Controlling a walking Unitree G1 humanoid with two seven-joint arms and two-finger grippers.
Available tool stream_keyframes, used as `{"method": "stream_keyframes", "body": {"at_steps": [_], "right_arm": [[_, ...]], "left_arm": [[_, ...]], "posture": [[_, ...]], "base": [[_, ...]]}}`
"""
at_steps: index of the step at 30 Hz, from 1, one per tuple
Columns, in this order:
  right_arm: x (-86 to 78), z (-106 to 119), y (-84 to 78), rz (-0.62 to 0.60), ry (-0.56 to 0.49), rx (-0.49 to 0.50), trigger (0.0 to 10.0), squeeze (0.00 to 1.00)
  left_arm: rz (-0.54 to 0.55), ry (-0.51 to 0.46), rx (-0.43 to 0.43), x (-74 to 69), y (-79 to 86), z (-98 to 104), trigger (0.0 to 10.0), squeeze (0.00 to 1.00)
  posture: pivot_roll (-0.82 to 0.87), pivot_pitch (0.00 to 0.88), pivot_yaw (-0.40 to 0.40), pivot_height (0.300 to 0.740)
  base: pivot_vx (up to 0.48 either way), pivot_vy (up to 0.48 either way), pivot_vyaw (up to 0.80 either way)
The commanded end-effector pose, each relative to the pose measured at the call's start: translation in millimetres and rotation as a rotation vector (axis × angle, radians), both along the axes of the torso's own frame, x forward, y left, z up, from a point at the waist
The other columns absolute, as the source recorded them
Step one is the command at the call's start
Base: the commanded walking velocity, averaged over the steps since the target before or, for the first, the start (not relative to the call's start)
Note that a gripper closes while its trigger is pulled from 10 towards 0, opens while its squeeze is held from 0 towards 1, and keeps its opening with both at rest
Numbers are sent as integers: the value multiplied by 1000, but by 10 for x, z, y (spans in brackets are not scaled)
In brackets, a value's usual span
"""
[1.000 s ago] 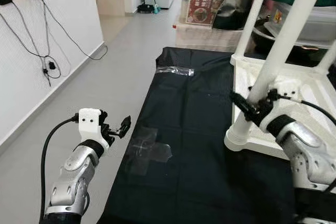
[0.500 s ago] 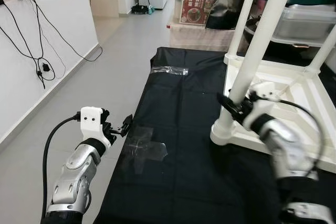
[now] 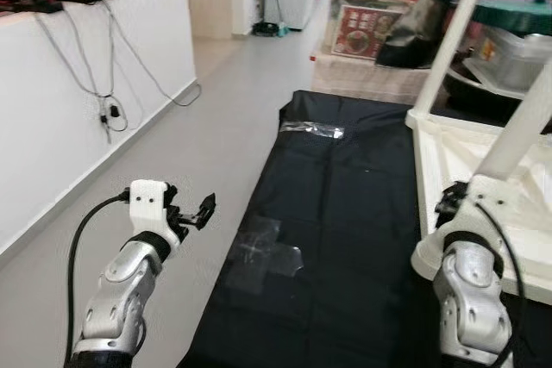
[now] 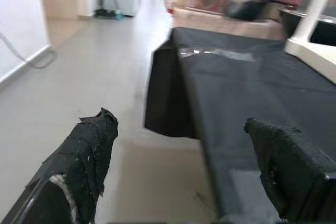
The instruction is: Building children table
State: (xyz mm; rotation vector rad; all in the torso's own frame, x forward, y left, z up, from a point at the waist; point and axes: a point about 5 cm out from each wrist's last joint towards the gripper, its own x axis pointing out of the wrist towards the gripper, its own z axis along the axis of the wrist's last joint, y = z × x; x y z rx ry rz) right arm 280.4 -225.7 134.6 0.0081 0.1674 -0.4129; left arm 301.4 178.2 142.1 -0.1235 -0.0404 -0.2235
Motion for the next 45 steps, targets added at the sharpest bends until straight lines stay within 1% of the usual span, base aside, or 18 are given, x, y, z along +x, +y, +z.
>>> {"method": "stream_keyframes", "body": {"at_steps": [1,2,3,10,18,20,21,26,27,30,31,32,33,34,38,41,43,45], "right_arm": [[149,312,57,147,-136,26,10000,1000],[149,312,57,147,-136,26,10000,1000],[193,410,47,218,-169,38,10000,0],[262,805,-219,441,-349,-33,10000,0],[346,675,-190,651,-262,-110,10000,0],[387,522,-116,823,-165,-129,2549,0],[396,435,-86,897,-98,-152,0,0],[475,259,-126,867,58,-209,0,0],[562,280,-204,687,51,-170,0,0],[614,290,-258,567,46,-138,0,0],[639,321,-415,266,11,-75,0,0],[639,321,-415,266,11,-75,0,0],[546,265,-515,-10,10,-3,0,0],[347,153,-370,-143,14,31,0,0],[45,69,-129,-202,12,46,0,0],[-40,15,138,-43,46,45,0,0],[-20,6,258,96,51,68,10000,0],[52,77,309,199,11,100,10000,0]], "left_arm": [[-14,12,-3,17,-39,-31,10000,0],[-14,12,-3,17,-39,-31,10000,0],[-14,11,-4,17,-36,-28,10000,0],[-24,7,1,11,-67,-56,10000,0],[-72,6,-16,8,-123,-32,10000,0],[-93,12,-26,-11,-140,-29,10000,0],[-98,14,-28,-19,-145,-28,10000,0],[-106,19,-35,-30,-153,-24,10000,0],[-106,20,-35,-32,-148,-26,10000,0],[-106,21,-34,-32,-143,-28,10000,0],[-105,23,-37,-33,-139,-30,10000,0],[-105,23,-37,-33,-139,-30,10000,0],[-102,24,-40,-32,-136,-28,10000,0],[-101,25,-43,-31,-133,-22,10000,0],[-102,28,-44,-33,-124,-12,10000,0],[-106,32,-42,-30,-110,-9,10000,0],[-109,34,-42,-15,-109,-6,10000,0],[-112,36,-44,-4,-114,-5,10000,0]], "posture": [[-91,0,-46,740],[-91,0,-46,740],[-95,0,-47,740],[-96,0,-49,740],[-80,0,-57,740],[-77,0,-59,740],[-77,0,-59,740],[-57,0,-67,740],[-56,0,-67,740],[-56,0,-67,740],[-60,0,-65,740],[-60,0,-65,740],[-56,0,-65,740],[-53,0,-64,740],[-66,0,-47,740],[-79,0,-39,740],[-84,0,-38,740],[-87,0,-39,740]], "base": [[0,0,0],[0,0,0],[0,0,0],[0,0,0],[0,0,0],[0,0,0],[0,0,0],[0,0,0],[0,0,0],[0,0,0],[0,0,0],[0,0,0],[0,0,0],[0,0,0],[0,0,0],[0,0,0],[0,0,0],[0,0,0]]}}
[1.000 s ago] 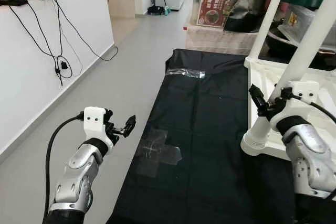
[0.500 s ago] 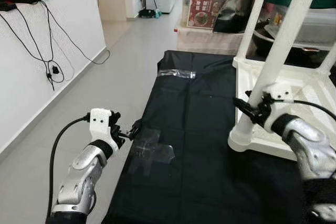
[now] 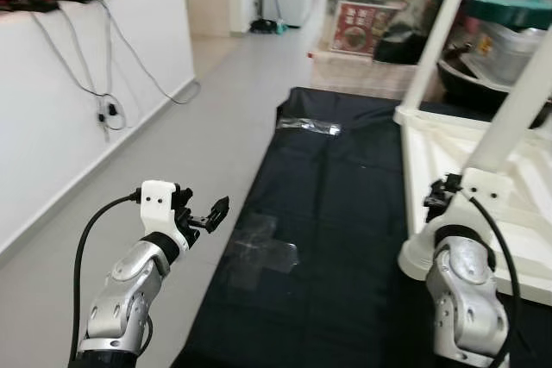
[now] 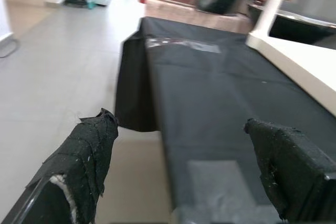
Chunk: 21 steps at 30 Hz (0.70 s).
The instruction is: Building children table
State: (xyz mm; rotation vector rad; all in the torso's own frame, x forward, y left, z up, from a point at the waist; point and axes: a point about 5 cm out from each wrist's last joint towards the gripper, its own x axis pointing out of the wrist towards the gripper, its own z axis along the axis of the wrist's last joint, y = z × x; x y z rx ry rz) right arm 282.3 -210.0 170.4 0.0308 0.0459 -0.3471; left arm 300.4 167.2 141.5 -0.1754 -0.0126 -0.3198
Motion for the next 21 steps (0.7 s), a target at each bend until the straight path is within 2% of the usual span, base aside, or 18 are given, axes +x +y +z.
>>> {"method": "stream_keyframes", "body": {"at_steps": [1,4,5,6,8,9,10,11,12,13,14,15,16,18,21], "right_arm": [[66,-223,141,172,106,88,10000,965],[108,-151,135,209,72,83,10000,1000],[168,-6,138,307,29,117,10000,1000],[176,74,159,464,-13,139,10000,0],[176,74,159,464,-13,139,10000,0],[166,125,173,572,-41,152,10000,0],[160,133,114,660,-57,104,10000,0],[160,133,114,660,-57,104,10000,0],[140,118,52,734,-53,59,10000,0],[140,118,52,734,-53,59,10000,0],[135,89,0,818,-23,16,10000,0],[135,89,0,818,-23,16,10000,0],[148,46,-43,892,12,-59,10000,0],[168,-44,-64,1022,81,-103,10000,0],[198,-58,-44,1075,88,-117,10000,0]], "left_arm": [[-14,9,2,8,-6,0,10000,0],[-14,10,2,9,-10,-2,10000,0],[-14,13,-1,7,-15,-11,10000,0],[-14,17,-3,7,-17,-21,10000,0],[-14,17,-3,7,-17,-21,10000,0],[-14,19,-5,7,-18,-29,10000,0],[-12,24,-11,16,-22,-45,10000,0],[-12,24,-11,16,-22,-45,10000,0],[-13,30,-11,31,-23,-59,10000,0],[-13,30,-11,31,-23,-59,10000,0],[-16,37,-13,49,-16,-74,10000,0],[-16,37,-13,49,-16,-74,10000,0],[-24,43,-13,64,-13,-85,10000,0],[-31,50,-13,78,-11,-101,10000,0],[-30,53,-15,81,-12,-111,10000,0]], "posture": [[-87,0,-39,740],[-82,0,-47,740],[-80,0,-50,740],[-82,0,-49,740],[-82,0,-49,740],[-86,0,-45,740],[-79,0,-47,740],[-79,0,-47,740],[-76,0,-53,740],[-76,0,-53,740],[-75,0,-53,740],[-75,0,-53,740],[-69,0,-59,740],[-63,0,-63,740],[-56,0,-67,740]], "base": [[0,0,0],[0,0,0],[0,0,0],[0,0,0],[0,0,0],[0,0,0],[0,0,0],[0,0,0],[0,0,0],[0,0,0],[0,0,0],[0,0,0],[0,0,0],[0,0,0],[0,0,0]]}}
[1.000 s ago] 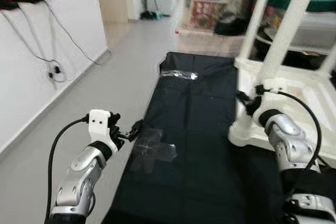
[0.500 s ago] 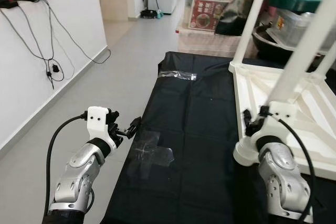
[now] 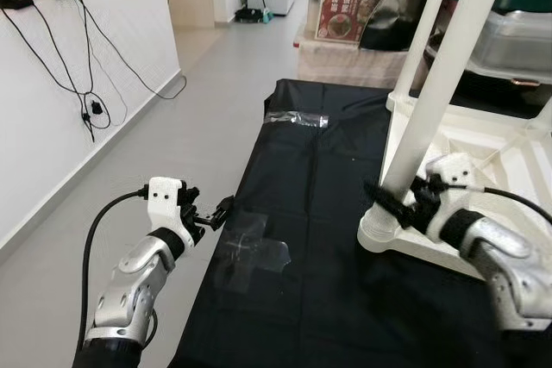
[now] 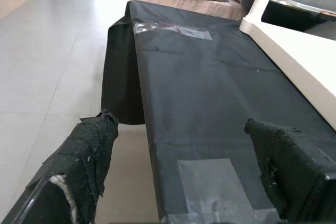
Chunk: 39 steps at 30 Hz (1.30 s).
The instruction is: Building children table
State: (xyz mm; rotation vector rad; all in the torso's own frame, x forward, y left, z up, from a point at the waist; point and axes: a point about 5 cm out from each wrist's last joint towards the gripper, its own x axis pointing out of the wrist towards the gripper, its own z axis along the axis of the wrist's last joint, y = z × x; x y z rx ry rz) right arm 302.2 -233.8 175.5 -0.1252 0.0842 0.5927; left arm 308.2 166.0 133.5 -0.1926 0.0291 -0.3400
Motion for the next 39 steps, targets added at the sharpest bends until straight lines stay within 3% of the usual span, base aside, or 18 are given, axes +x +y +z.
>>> {"method": "stream_keyframes", "body": {"at_steps": [1,2,4,5,6,8,12,13,15,17,18,25,26,30,31,37,38,39], "right_arm": [[-1,-108,194,129,44,-6,10000,0],[9,-82,243,165,35,13,5098,0],[9,-82,243,165,35,13,5098,0],[7,-47,312,215,18,44,4039,0],[-1,-23,379,249,2,74,667,0],[-7,-12,440,252,-21,106,0,0],[86,-68,429,30,-38,136,0,0],[185,-152,287,-251,-20,124,0,0],[185,-152,287,-251,-20,124,0,0],[221,-248,104,-542,29,150,0,0],[95,-411,-112,-846,83,99,0,0],[-233,-585,-207,-1101,151,43,0,0],[-334,-577,-63,-1056,157,36,10000,0],[-375,-366,160,-903,38,32,10000,8],[-359,-276,156,-883,-5,38,10000,1000],[-64,46,110,-682,-114,128,10000,859],[-2,104,80,-599,-121,166,10000,0],[47,158,31,-502,-125,199,10000,0]], "left_arm": [[-6,11,-4,3,-1,-31,10000,0],[-5,12,-4,2,1,-35,10000,0],[-5,12,-4,2,1,-35,10000,0],[-4,13,-5,-1,5,-39,10000,0],[-3,14,-6,-5,8,-43,10000,0],[-4,16,-6,-6,11,-46,10000,0],[-8,19,-6,-3,14,-50,10000,0],[-11,19,-6,-1,16,-51,10000,0],[-11,19,-6,-1,16,-51,10000,0],[-13,19,-5,1,17,-52,10000,0],[-13,18,-4,1,19,-52,10000,0],[-12,17,-1,-2,32,-50,10000,0],[-11,18,1,-3,44,-50,10000,0],[-10,18,5,3,48,-52,10000,0],[-11,18,6,6,46,-53,10000,0],[-10,17,1,15,33,-53,10000,0],[-11,17,-1,17,25,-54,10000,0],[-12,17,-2,19,18,-55,10000,0]], "posture": [[-56,0,-67,740],[-50,0,-71,740],[-50,0,-71,740],[-46,0,-71,740],[-50,0,-66,740],[-51,0,-64,740],[-57,0,-59,740],[-64,0,-55,740],[-64,0,-55,740],[-64,0,-55,740],[-62,0,-57,740],[-60,0,-56,740],[-69,0,-50,740],[-69,0,-51,740],[-72,0,-50,740],[-74,0,-51,740],[-75,0,-50,740],[-76,0,-50,740]], "base": [[0,0,0],[0,0,0],[0,0,0],[0,0,0],[0,0,0],[0,0,0],[0,0,0],[0,0,0],[0,0,0],[0,0,0],[0,0,0],[0,0,0],[0,0,0],[0,0,0],[0,0,0],[0,0,0],[0,0,0],[0,0,0]]}}
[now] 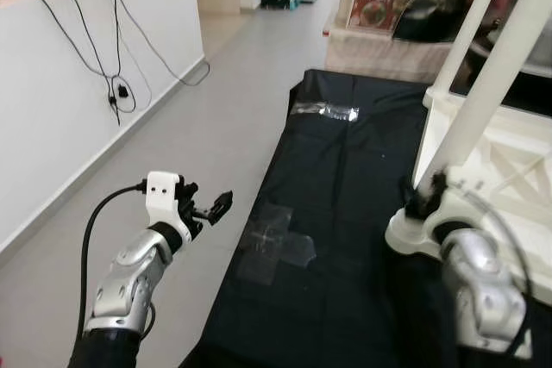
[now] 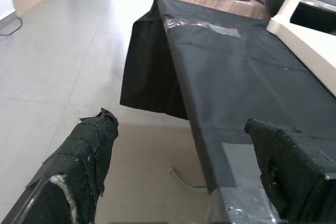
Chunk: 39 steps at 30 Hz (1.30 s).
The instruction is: Building children table
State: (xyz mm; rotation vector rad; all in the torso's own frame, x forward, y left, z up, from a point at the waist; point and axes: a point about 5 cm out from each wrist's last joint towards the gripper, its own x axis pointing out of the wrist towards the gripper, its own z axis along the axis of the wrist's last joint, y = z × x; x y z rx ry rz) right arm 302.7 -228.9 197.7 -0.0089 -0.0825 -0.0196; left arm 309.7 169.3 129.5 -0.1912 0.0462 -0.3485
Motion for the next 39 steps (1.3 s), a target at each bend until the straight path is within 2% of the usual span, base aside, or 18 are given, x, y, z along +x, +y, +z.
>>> {"method": "stream_keyframes", "body": {"at_steps": [1,5,6,7,8,11,14,16,18,19,23,28,30,32,33,36,37,39], "right_arm": [[42,-64,-19,111,17,58,10000,0],[73,6,-145,148,-16,16,10000,0],[114,47,-295,197,-24,-16,10000,0],[114,47,-295,197,-24,-16,10000,0],[114,12,-339,284,9,-74,10000,0],[102,-138,-244,519,96,-139,10000,0],[114,-155,-218,567,102,-138,10000,0],[150,-171,-71,769,111,-136,6000,0],[154,-163,-31,816,112,-130,6000,0],[155,-156,4,865,111,-127,4863,0],[99,-155,99,966,110,-144,4667,0],[-151,-155,273,1154,90,-147,3765,0],[-343,-168,375,1249,80,-151,2510,0],[-343,-168,375,1249,80,-151,2510,0],[-458,-195,438,1289,80,-140,392,0],[-533,-245,483,1298,85,-127,0,0],[-513,-315,505,1219,88,-121,0,0],[-513,-315,505,1219,88,-121,0,0]], "left_arm": [[-2,1,-6,3,-15,-16,10000,0],[-5,1,-7,5,-24,-16,10000,0],[-9,1,-9,6,-31,-16,10000,0],[-9,1,-9,6,-31,-16,10000,0],[-11,1,-12,7,-35,-16,10000,0],[-11,-1,-16,15,-42,-17,10000,0],[-11,-1,-16,16,-42,-17,10000,0],[-13,-1,-15,18,-48,-23,10000,0],[-14,0,-14,17,-48,-23,10000,0],[-14,0,-14,17,-48,-23,10000,0],[-13,0,-16,13,-47,-23,10000,0],[-13,0,-24,2,-47,-23,10000,0],[-17,2,-29,0,-47,-24,10000,0],[-17,2,-29,0,-47,-24,10000,0],[-21,3,-31,2,-48,-24,10000,0],[-23,3,-33,4,-49,-23,10000,0],[-25,3,-34,4,-50,-21,10000,0],[-25,3,-34,4,-50,-21,10000,0]], "posture": [[-76,0,-50,740],[-73,0,-52,740],[-71,0,-61,740],[-71,0,-61,740],[-71,0,-61,740],[-68,0,-64,740],[-68,0,-64,740],[-57,0,-69,740],[-47,0,-76,740],[-47,0,-76,740],[-46,0,-79,740],[-57,0,-72,740],[-66,0,-66,740],[-66,0,-66,740],[-72,0,-64,740],[-72,0,-64,740],[-74,0,-65,740],[-74,0,-65,740]], "base": [[0,0,0],[0,0,0],[0,0,0],[0,0,0],[0,0,0],[0,0,0],[0,0,0],[0,0,0],[0,0,0],[0,0,0],[0,0,0],[0,0,0],[0,0,0],[0,0,0],[0,0,0],[0,0,0],[0,0,0],[0,0,0]]}}
